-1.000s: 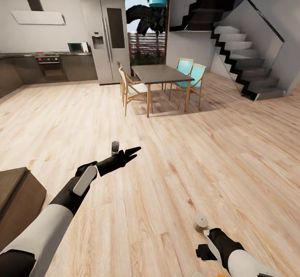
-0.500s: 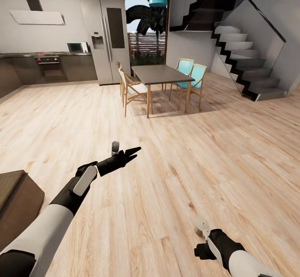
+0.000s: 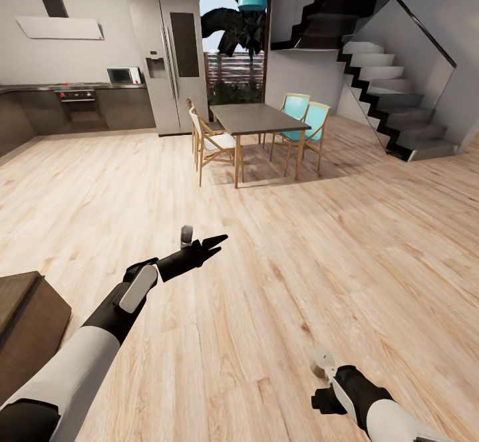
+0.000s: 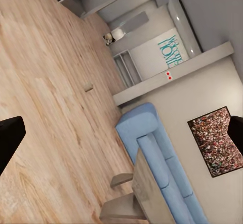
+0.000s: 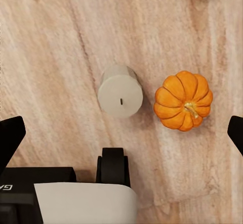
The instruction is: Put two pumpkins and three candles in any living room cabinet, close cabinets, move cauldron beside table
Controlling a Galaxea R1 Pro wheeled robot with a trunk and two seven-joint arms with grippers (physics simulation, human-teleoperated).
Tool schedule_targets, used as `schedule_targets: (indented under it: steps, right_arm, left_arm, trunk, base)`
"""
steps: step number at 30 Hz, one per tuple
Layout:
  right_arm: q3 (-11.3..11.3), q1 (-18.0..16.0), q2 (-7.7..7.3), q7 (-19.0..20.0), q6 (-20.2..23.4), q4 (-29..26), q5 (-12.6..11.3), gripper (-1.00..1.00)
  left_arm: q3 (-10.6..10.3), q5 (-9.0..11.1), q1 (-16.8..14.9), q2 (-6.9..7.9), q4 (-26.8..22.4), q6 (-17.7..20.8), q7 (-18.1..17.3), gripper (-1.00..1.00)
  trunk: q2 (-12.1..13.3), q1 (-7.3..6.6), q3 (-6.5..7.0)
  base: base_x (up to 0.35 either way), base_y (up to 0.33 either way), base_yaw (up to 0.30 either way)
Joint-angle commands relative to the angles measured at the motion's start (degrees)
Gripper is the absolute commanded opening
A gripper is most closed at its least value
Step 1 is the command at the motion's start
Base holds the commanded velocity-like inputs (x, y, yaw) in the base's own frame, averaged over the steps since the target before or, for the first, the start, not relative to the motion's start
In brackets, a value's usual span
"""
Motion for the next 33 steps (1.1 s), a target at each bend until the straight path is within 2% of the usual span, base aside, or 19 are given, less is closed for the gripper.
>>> schedule_targets:
  steps: [1, 8, 16, 33]
  right_arm:
    - [-0.01, -0.02, 0.0, 0.01, 0.0, 0.01, -0.01, 1.0]
    - [-0.03, -0.01, 0.08, 0.07, 0.0, 0.04, -0.05, 1.0]
    - [-0.03, -0.02, 0.15, 0.07, 0.0, 0.04, -0.04, 1.0]
    - [-0.04, 0.05, 0.39, 0.07, 0.0, 0.11, -0.2, 1.0]
  left_arm:
    - [0.0, 0.02, 0.01, -0.01, 0.0, 0.0, 0.0, 1.0]
    - [0.01, 0.23, 0.08, -0.03, 0.07, 0.01, -0.21, 1.0]
    - [0.08, 0.39, 0.11, -0.11, 1.69, 0.01, -0.28, 1.0]
    - [0.18, 0.37, 0.11, -0.38, 2.01, 0.01, -0.2, 1.0]
  trunk:
    - [0.0, 0.0, 0.0]
    - [0.0, 0.0, 0.0]
    - [-3.21, 1.76, -1.44]
    - [-10.03, 5.49, -4.49]
  base:
    - [0.0, 0.0, 0.0]
    - [0.0, 0.0, 0.0]
    - [0.0, 0.0, 0.0]
    - [0.0, 0.0, -0.003]
